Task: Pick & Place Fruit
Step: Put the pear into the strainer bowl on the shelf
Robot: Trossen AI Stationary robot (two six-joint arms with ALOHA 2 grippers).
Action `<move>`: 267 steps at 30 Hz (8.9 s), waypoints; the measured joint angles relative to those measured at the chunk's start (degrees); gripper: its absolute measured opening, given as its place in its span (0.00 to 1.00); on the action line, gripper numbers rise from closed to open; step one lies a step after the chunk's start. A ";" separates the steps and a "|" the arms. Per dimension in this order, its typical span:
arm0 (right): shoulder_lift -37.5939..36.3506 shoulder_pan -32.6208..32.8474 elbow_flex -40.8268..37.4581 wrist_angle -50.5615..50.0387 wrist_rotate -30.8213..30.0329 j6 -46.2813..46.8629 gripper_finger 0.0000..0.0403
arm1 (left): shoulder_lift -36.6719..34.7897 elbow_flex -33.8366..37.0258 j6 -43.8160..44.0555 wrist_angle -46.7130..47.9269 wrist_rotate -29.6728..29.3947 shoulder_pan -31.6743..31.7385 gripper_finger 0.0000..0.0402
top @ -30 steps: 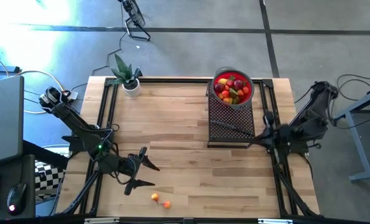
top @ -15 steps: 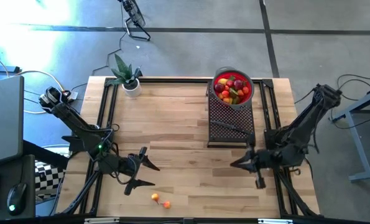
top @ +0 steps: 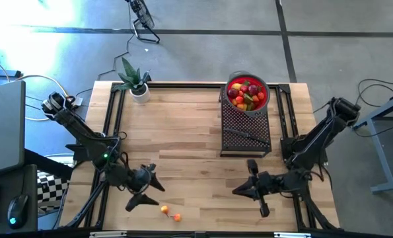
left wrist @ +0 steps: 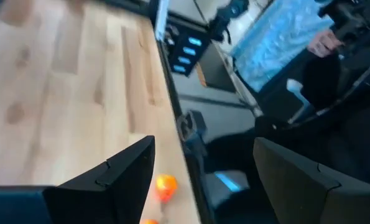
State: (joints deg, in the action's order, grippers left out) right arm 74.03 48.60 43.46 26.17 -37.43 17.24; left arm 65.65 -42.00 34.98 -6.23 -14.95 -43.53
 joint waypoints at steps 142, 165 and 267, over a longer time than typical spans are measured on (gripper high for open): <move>1.39 -0.39 0.04 2.25 0.04 -0.99 0.01 | 40.04 -17.88 2.80 17.01 5.47 -3.74 0.67; 1.38 -0.38 0.04 2.25 0.04 -0.99 0.01 | 40.11 -17.77 2.87 17.41 5.16 -3.67 0.44; 1.43 -33.07 0.04 0.90 16.07 -35.04 0.42 | 14.25 -18.06 -12.46 -0.49 4.73 36.76 0.41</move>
State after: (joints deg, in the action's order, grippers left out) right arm 75.46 15.53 43.51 27.07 -21.35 -17.80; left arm 79.90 -60.05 22.52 -6.72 -10.21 -6.76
